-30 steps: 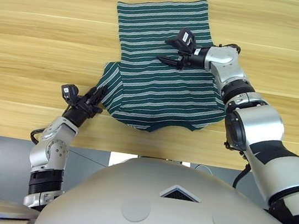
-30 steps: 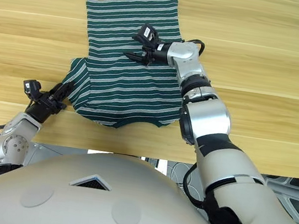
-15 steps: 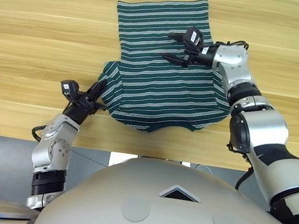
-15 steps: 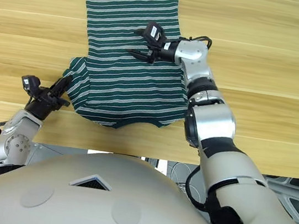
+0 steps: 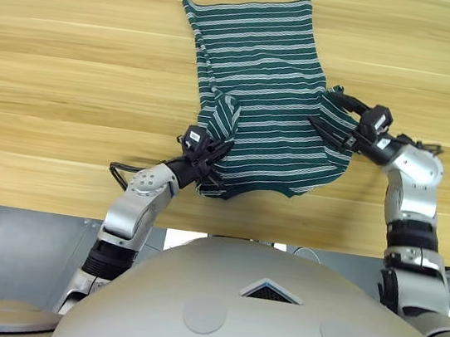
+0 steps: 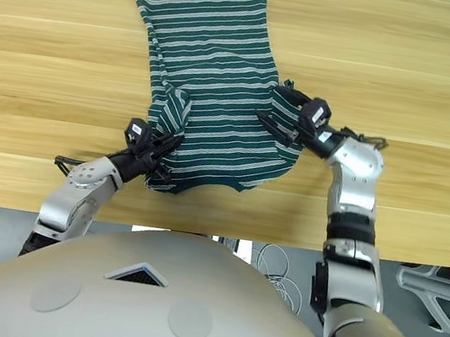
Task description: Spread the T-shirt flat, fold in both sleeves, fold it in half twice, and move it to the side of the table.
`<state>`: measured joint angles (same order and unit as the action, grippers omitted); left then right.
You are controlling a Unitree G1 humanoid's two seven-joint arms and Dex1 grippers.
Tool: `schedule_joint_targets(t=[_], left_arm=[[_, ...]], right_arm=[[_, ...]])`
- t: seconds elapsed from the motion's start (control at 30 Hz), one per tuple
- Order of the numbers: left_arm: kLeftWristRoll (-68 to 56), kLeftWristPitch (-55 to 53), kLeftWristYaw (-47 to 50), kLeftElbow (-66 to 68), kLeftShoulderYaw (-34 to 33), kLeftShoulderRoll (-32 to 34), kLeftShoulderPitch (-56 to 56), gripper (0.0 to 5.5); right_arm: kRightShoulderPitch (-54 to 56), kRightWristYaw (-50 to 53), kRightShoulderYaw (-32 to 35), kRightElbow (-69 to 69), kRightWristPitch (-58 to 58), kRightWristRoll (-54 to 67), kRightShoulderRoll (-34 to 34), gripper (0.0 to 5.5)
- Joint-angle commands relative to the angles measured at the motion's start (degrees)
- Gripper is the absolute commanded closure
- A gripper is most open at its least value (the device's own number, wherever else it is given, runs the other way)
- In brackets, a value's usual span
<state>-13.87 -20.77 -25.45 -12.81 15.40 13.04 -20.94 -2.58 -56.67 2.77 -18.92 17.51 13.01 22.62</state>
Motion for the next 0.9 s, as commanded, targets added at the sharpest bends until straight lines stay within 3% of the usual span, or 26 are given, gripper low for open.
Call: schedule_joint_targets(t=[0.03, 0.17, 0.37, 0.57, 0.9], left_arm=[[1.25, -1.01, 1.11, -1.04, -0.58, 1.08, -0.34, 5.16], [1.29, -1.38, 1.53, -6.04, 0.74, 1.08, -1.94, 4.54], [-3.24, -3.60, 1.94, -17.60, 1.50, 0.46, -7.19, 3.46], [-5.02, -2.13, 2.69, -22.76, 0.81, 0.52, -9.97, 3.28], [-3.24, 1.03, 3.75, -21.05, 1.95, 0.09, -11.18, 3.24]], right_arm=[[-4.26, 3.35, 4.78, 6.51, -6.25, 5.31, 1.44, 2.25], [-5.28, 8.07, 8.10, 5.43, -14.13, 7.81, 2.10, 1.81], [-9.92, 13.32, 12.04, 7.60, -27.38, 11.73, 2.59, 0.67], [-8.82, 15.16, 9.58, 4.60, -35.67, 9.98, 2.46, 0.60], [-5.32, 15.00, 5.16, 4.96, -37.54, 9.11, 2.67, 2.43]])
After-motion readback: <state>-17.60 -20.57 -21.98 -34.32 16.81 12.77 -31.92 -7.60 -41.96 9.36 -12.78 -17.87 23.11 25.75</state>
